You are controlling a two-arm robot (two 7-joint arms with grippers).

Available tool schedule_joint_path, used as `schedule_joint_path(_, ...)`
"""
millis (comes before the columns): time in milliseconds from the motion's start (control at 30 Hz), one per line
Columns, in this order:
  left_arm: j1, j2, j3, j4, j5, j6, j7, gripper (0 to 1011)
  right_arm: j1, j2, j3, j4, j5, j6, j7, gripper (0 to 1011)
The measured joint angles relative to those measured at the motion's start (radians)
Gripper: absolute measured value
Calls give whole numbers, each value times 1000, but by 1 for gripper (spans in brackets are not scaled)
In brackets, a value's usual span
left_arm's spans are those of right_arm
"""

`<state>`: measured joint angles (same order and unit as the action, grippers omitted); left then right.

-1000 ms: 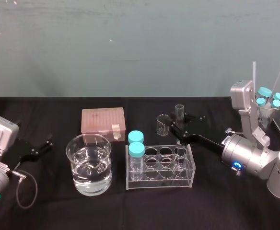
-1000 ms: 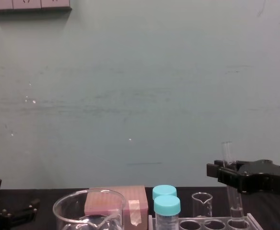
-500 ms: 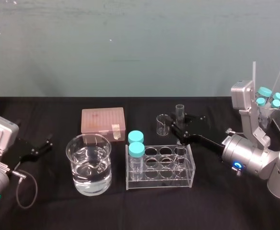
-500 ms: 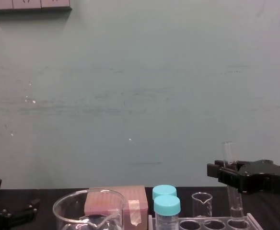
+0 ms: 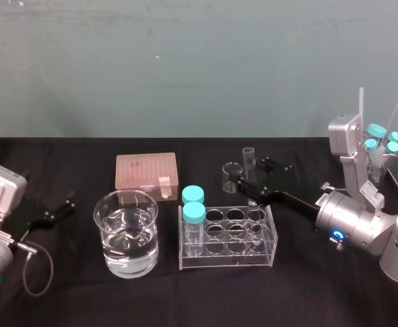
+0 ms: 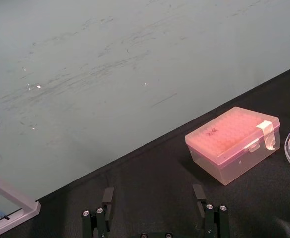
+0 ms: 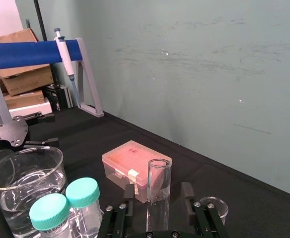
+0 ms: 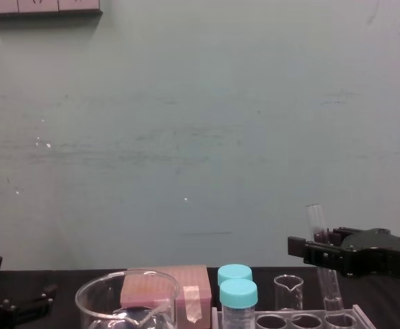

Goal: Hold the test tube with one hand and immerse one end into the beaker, then return it to the test tube rack.

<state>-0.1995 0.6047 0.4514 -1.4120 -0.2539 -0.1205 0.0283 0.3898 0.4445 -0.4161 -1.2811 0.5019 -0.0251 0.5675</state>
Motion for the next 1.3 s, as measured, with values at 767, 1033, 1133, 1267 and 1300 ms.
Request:
schedule_joint_path(767, 0, 0, 0, 0, 0, 0, 0, 1000, -2, 3, 4, -15, -3, -6, -2, 1003)
schedule_joint_path(1033, 0, 0, 0, 0, 0, 0, 0, 1000, -13, 8, 37, -84, -17, -48, -32, 1003)
schedule_joint_path(1133, 0, 0, 0, 0, 0, 0, 0, 1000, -19, 6, 65, -115, -15, -69, -52, 1003)
schedule_joint_path(1267, 0, 0, 0, 0, 0, 0, 0, 1000, -33, 4, 106, -145, -10, -87, -86, 1003)
schedule_joint_path(1300, 0, 0, 0, 0, 0, 0, 0, 1000, -41, 3, 124, -154, -9, -90, -105, 1003)
